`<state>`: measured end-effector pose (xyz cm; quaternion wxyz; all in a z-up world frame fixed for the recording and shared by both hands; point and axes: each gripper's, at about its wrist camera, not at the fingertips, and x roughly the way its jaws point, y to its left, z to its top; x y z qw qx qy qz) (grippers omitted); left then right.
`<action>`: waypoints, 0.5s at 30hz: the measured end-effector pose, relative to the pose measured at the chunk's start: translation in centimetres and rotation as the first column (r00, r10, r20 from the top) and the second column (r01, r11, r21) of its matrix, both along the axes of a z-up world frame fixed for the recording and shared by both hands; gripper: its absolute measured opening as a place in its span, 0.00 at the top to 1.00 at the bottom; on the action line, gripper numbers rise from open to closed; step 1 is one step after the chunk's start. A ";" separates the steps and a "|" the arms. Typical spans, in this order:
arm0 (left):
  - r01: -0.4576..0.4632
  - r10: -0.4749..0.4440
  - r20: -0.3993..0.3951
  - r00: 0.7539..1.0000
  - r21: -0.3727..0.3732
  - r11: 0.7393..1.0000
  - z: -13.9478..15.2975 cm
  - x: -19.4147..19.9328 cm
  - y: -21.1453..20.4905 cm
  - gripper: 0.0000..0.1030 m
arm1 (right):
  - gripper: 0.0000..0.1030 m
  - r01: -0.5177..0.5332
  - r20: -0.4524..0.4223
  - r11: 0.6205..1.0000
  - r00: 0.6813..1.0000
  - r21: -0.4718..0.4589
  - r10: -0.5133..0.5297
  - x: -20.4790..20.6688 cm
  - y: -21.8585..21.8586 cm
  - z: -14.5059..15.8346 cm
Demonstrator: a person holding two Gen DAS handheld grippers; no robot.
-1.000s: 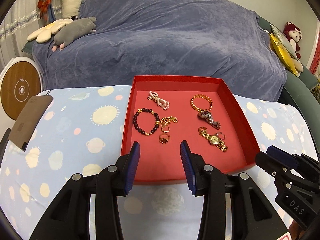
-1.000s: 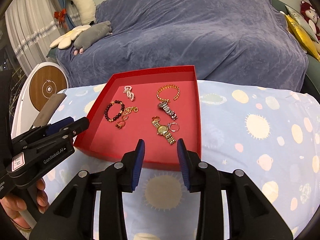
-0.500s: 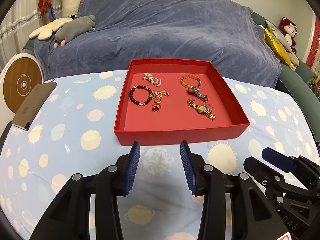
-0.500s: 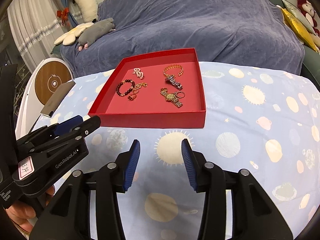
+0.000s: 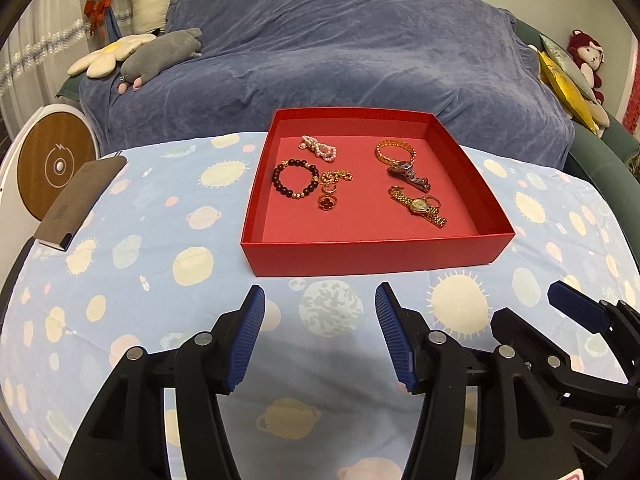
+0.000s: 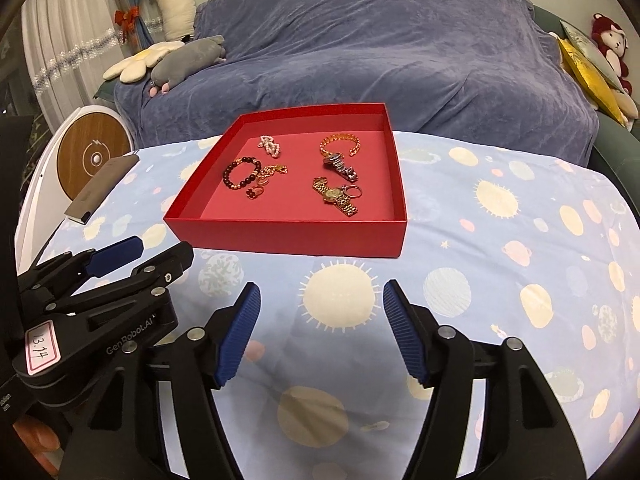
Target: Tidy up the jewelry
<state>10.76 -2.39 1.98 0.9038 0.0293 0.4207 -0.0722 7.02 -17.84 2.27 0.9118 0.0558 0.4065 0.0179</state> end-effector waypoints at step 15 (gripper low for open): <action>-0.039 0.038 0.021 0.999 0.039 0.998 -0.3 -0.1 0.2 0.31 | 0.26 0.054 0.006 0.998 0.999 -0.018 -0.054 -0.3 -0.4 -0.4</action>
